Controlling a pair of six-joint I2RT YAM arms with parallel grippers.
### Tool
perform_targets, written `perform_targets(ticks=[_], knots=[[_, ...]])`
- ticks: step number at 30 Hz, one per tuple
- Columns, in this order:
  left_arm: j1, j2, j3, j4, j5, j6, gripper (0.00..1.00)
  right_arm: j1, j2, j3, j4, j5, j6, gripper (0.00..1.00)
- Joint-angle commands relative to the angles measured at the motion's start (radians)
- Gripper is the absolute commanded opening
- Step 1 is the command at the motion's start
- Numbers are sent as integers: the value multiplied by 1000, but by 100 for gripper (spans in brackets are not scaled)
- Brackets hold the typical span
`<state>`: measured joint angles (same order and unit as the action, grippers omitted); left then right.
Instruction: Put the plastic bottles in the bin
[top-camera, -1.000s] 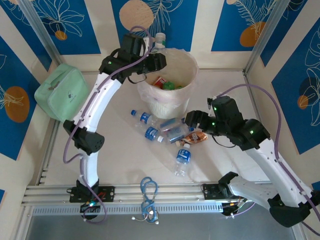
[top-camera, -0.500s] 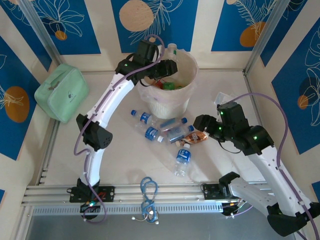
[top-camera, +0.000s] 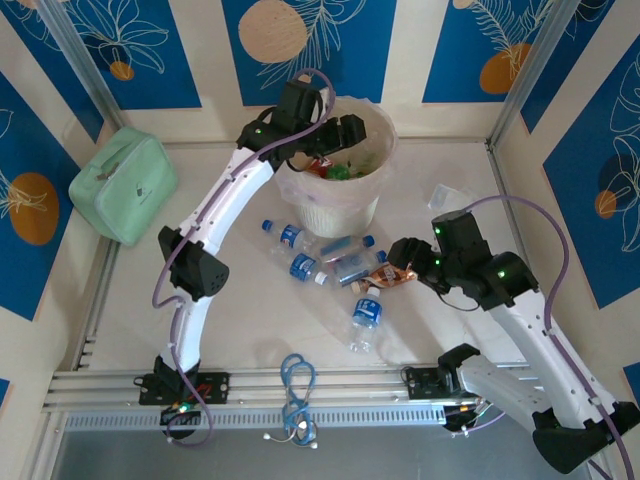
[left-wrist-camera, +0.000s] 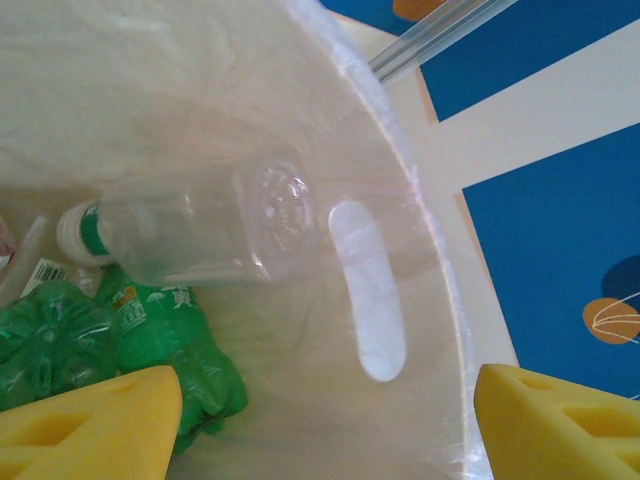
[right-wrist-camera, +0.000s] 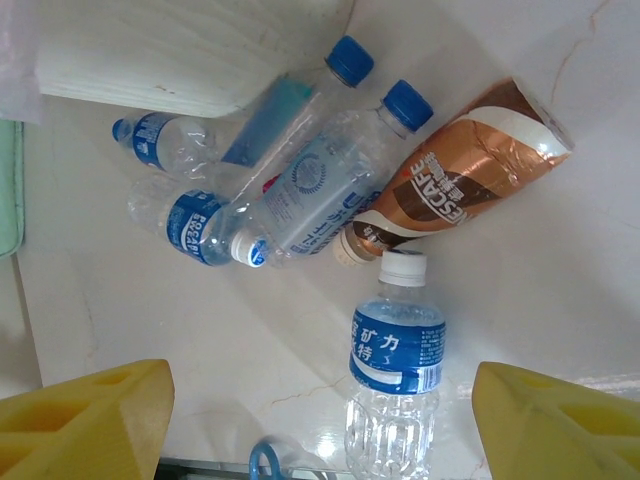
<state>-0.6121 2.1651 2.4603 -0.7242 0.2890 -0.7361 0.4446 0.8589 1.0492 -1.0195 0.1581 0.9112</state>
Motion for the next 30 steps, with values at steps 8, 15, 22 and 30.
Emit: perform_targets(ticks=[8, 15, 22, 30], knots=[[-8, -248, -91, 73, -6, 70, 75, -48, 55, -26, -36, 39, 76, 79], [-11, -576, -553, 242, -14, 108, 75, -78, 160, -66, 11, 54, 146, 80], [-12, -844, -945, 314, -3, 105, 75, -112, 272, -118, 101, 31, 210, 82], [-13, -1041, -1320, 325, 13, 75, 75, -127, 386, -140, 173, -3, 295, 93]])
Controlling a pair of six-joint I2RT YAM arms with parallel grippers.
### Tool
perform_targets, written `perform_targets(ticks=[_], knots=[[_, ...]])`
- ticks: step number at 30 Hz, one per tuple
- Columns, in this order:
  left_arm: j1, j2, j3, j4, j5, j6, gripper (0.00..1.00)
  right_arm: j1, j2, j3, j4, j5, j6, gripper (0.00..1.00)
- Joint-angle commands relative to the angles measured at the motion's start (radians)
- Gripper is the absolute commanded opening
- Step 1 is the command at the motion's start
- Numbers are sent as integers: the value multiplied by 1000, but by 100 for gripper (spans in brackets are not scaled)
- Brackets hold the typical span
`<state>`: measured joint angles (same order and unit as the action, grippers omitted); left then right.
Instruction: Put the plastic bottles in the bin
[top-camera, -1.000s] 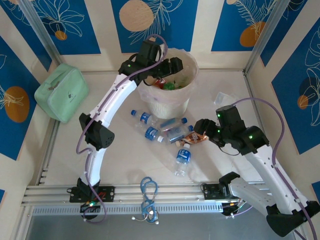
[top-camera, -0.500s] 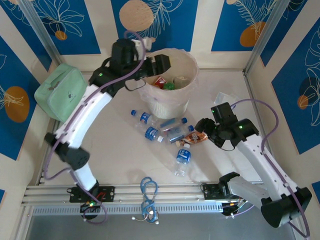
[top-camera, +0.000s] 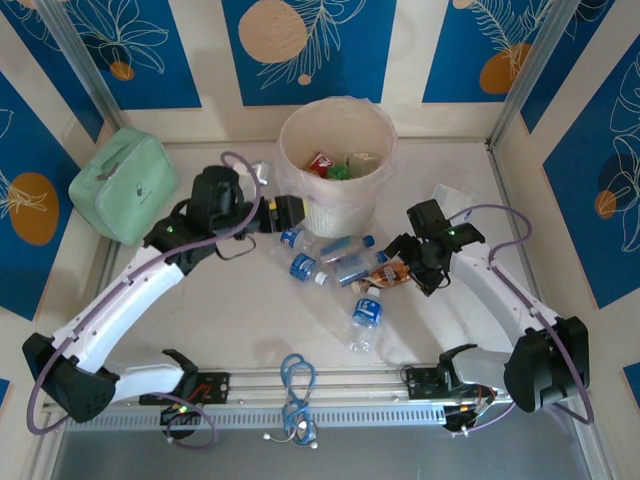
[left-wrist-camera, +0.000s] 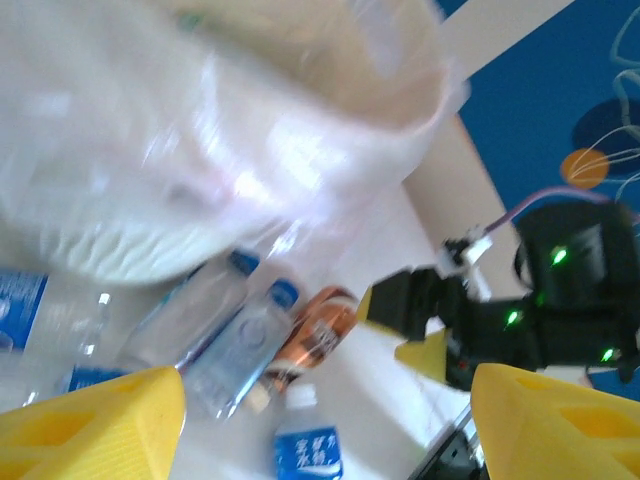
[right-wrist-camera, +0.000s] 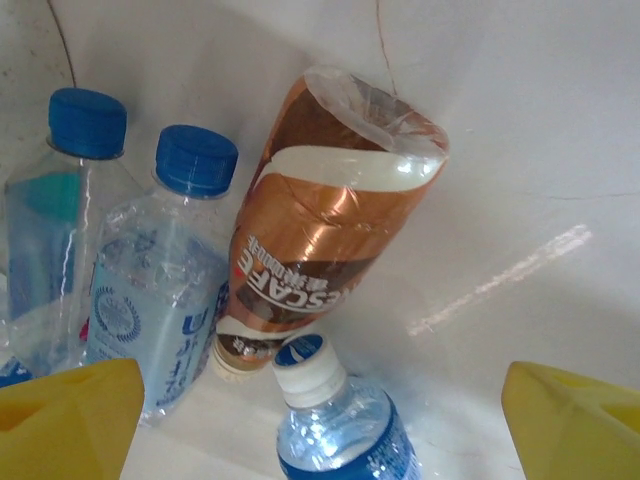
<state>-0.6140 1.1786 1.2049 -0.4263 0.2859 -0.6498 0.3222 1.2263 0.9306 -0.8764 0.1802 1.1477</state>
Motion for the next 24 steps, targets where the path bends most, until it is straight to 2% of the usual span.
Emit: perform_targets(ticks=[1, 6, 13, 17, 24], knots=[[-12, -74, -106, 33, 16, -21, 75, -4, 31, -25, 37, -28, 72, 93], [-16, -133, -230, 46, 16, -44, 75, 22, 60, -33, 61, -42, 90, 89], [-18, -149, -292, 59, 6, -63, 75, 188, 46, 24, -90, 56, 49, 92], [-18, -137, -301, 65, -3, -67, 74, 265, 6, 2, -99, 16, -25, 94], [-18, -135, -309, 61, -15, -70, 74, 324, 26, -13, -115, -85, -110, 95]])
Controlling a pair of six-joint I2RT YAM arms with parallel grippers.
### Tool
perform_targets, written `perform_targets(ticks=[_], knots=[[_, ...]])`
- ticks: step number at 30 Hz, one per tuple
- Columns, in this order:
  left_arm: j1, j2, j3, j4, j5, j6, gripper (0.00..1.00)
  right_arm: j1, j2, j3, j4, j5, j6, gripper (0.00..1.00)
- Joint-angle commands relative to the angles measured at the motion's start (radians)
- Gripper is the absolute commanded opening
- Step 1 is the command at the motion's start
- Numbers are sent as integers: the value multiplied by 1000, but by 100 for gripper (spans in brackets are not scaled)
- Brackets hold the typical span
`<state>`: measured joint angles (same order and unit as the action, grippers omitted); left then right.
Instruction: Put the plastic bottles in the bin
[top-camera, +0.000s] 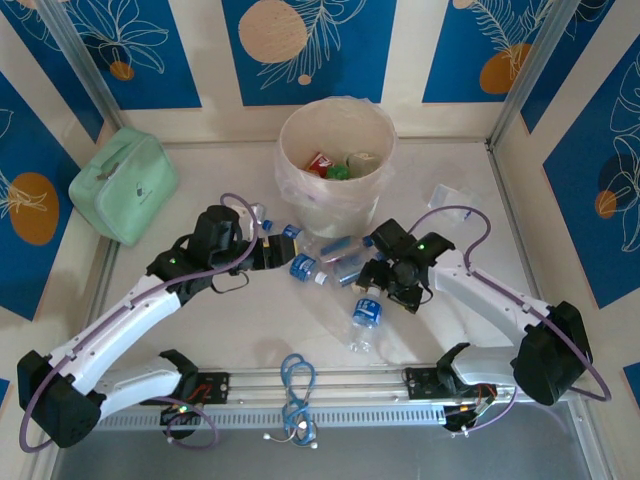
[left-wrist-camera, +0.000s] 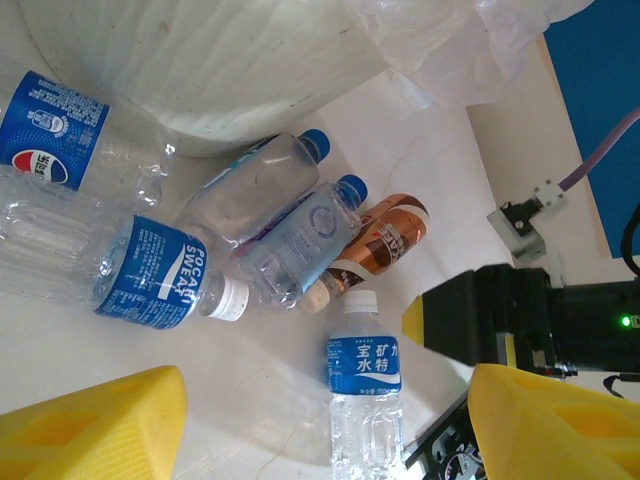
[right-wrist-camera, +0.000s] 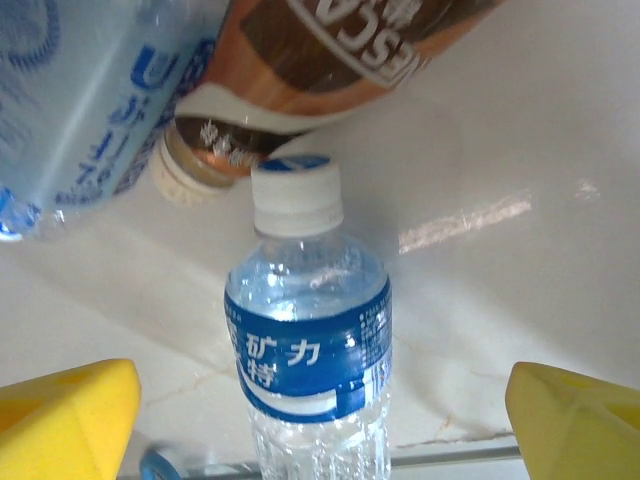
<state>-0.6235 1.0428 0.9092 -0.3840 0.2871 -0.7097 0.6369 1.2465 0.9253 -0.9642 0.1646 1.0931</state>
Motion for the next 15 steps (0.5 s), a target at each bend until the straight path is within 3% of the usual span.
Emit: perform_targets(ticks=[1, 15], knots=[[-8, 0, -15, 18, -16, -12, 74, 11, 23, -7, -21, -88, -64, 94], [-8, -19, -26, 3, -19, -20, 74, 90, 248, 2, 70, -86, -75, 87]])
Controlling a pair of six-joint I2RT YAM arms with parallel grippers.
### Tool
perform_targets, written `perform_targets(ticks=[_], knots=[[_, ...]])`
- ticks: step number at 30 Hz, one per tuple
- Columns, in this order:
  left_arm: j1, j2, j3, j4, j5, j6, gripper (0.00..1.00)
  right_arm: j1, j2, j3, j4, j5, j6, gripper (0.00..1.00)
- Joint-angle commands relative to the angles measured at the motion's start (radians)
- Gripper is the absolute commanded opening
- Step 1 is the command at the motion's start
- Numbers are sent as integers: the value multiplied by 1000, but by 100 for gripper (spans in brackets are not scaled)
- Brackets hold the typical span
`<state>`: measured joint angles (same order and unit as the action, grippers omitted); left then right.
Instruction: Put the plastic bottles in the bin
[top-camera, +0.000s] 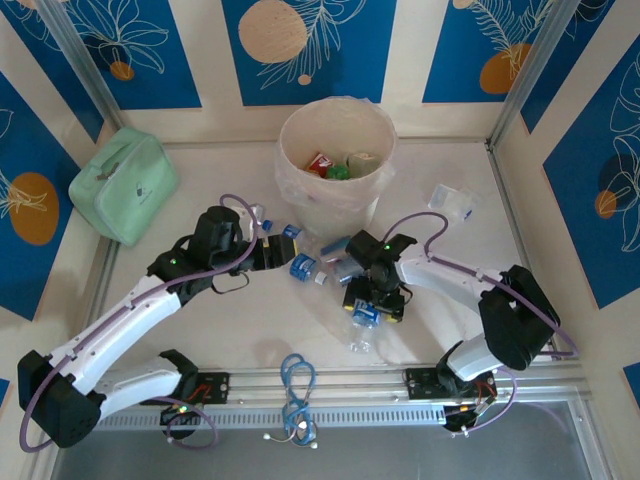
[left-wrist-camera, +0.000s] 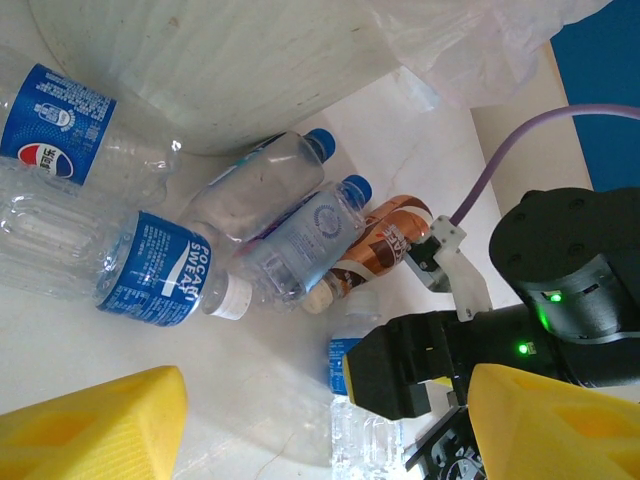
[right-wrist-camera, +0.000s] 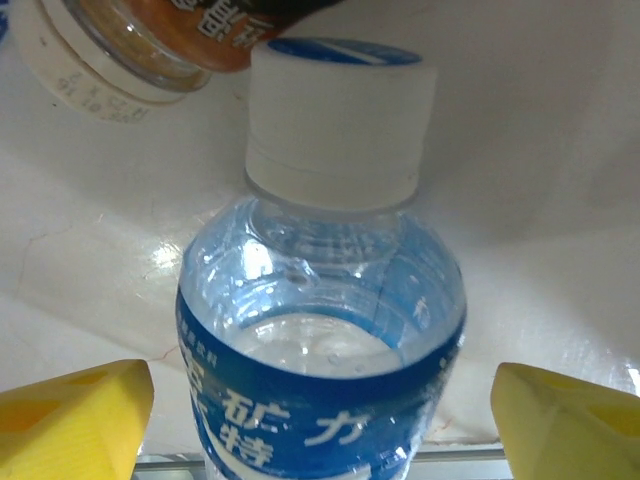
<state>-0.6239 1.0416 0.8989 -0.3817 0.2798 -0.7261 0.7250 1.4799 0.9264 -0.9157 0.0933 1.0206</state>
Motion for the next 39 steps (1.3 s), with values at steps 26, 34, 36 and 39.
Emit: perform_targets(ticks=[26, 34, 36, 39], knots=[[-8, -9, -29, 12, -5, -9, 74, 48, -52, -28, 67, 47, 5, 59], [-7, -50, -9, -50, -104, 16, 74, 134, -274, 86, -22, 128, -49, 56], [-7, -64, -8, -66, -143, 20, 75, 137, -337, 135, -40, 132, -70, 56], [-7, -67, -3, -75, -165, 18, 75, 121, -404, 227, -52, 125, -103, 56]])
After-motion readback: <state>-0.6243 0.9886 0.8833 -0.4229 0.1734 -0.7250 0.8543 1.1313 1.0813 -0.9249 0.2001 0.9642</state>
